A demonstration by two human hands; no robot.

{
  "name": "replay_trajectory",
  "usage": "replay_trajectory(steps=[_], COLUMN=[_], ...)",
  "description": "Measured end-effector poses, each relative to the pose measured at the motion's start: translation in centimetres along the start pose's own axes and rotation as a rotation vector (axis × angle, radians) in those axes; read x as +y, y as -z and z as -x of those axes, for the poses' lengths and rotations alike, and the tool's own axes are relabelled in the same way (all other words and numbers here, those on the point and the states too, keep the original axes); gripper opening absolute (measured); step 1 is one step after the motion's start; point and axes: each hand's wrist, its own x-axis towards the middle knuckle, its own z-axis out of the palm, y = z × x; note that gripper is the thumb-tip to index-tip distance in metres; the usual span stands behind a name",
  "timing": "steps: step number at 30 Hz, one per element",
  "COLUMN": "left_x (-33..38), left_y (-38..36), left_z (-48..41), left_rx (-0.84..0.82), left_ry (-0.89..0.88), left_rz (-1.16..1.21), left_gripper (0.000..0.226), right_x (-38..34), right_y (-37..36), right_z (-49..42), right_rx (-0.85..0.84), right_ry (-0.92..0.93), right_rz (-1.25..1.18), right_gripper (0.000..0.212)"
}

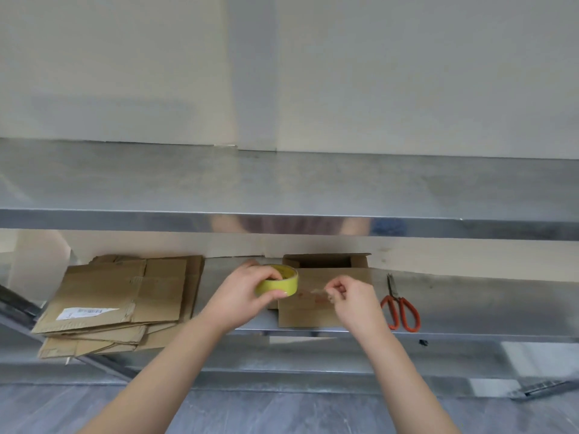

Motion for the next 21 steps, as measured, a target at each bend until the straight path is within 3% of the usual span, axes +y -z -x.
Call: replay_trajectory(steps=[4, 13, 16, 19, 21], left_x=[1.9, 5.0, 5.4, 5.7, 5.6], left_y=[-0.2, -2.0, -1.6, -1.4, -1.2], left_z=[-2.0, -3.9, -4.3, -4.3, -4.3], left_rx=[0.087, 0.057, -0.013, -0.178, -0.201], left_ry=[0.134, 0.292, 0.295, 0.253, 0.22], left_rz=[-0.048, 0.052, 0.07, 0.122, 0.117], left_gripper=[0.037, 0.032, 0.032, 0.052, 0.051], right_x=[1.5, 4.1, 4.8, 5.7, 5.9], right_y=[4.0, 7.1, 7.4, 8.3, 8.8], right_z=[-0.9, -2.8, -3.3, -3.7, -4.0], right_rx=[-0.046, -0.128, -0.09, -0.079, -0.117], right_ry=[0.068, 0.137, 0.095, 0.001, -0.028], right_rz=[-0.037, -0.096, -0.079, -0.171, -0.214], right_gripper=[0.01, 0.01, 0.011, 0.012, 0.011])
